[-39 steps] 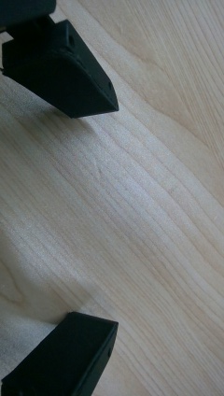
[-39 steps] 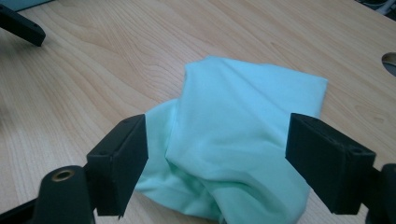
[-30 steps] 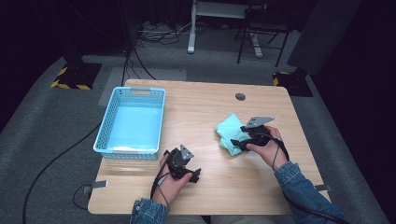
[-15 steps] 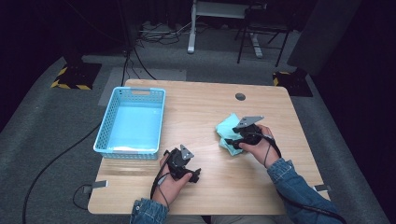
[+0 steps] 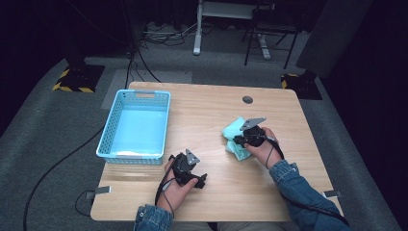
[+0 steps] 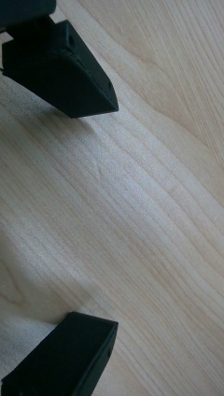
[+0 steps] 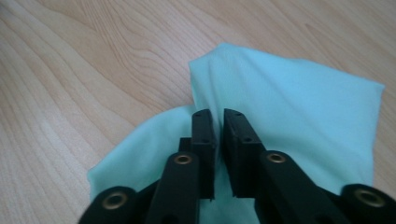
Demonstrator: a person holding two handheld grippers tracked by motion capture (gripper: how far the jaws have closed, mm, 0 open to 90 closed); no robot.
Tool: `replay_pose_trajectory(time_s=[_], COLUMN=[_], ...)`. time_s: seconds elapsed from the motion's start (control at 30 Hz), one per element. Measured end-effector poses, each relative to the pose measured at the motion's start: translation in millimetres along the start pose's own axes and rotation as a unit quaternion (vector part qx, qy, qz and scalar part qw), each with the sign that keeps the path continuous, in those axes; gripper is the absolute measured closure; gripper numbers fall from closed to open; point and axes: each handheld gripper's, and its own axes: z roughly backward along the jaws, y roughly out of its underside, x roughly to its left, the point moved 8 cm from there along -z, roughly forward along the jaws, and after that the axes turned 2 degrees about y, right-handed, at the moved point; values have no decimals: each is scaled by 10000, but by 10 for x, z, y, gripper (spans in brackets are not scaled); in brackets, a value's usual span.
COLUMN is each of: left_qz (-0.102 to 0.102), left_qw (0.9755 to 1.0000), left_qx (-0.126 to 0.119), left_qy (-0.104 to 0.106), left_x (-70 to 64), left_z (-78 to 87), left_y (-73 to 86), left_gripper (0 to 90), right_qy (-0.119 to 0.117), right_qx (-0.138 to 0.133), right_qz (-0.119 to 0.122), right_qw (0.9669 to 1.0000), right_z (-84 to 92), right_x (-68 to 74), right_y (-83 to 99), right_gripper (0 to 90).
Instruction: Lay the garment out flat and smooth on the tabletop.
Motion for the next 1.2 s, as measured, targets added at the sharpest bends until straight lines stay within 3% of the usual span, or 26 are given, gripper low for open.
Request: replay_pose_trajectory(time_s=[0.23, 0.57, 1.0, 1.07, 1.1, 1.13, 1.17, 1.2], left_qz=[-1, 2, 14, 11, 11, 10, 11, 10], left_qw=[10000, 10000, 10000, 10000, 10000, 10000, 10000, 10000], left_qx=[0, 1, -3, -5, -4, -5, -6, -3], left_qy=[-1, -20, -13, -11, -10, -11, -12, -10], left_x=[0, 5, 9, 9, 9, 9, 9, 9], left_z=[0, -2, -21, -22, -22, -22, -22, -22], left_y=[0, -3, -24, -25, -25, -25, -25, -25], left_gripper=[1, 0, 1, 0, 0, 0, 0, 0], right_qy=[161, 339, 735, 935, 1121, 1339, 1573, 1695], right_qx=[-180, -447, -619, -576, -538, -502, -509, -502], right_qz=[13, -280, -761, -996, -1181, -1416, -1610, -1728], right_qw=[9997, 9980, 9925, 9889, 9852, 9795, 9730, 9690], right_z=[152, 401, 751, 810, 840, 875, 909, 933], right_x=[-92, -302, -729, -895, -1008, -1129, -1253, -1330], right_y=[-79, -92, 103, 218, 290, 366, 436, 484], right_gripper=[883, 884, 884, 882, 863, 762, 590, 512])
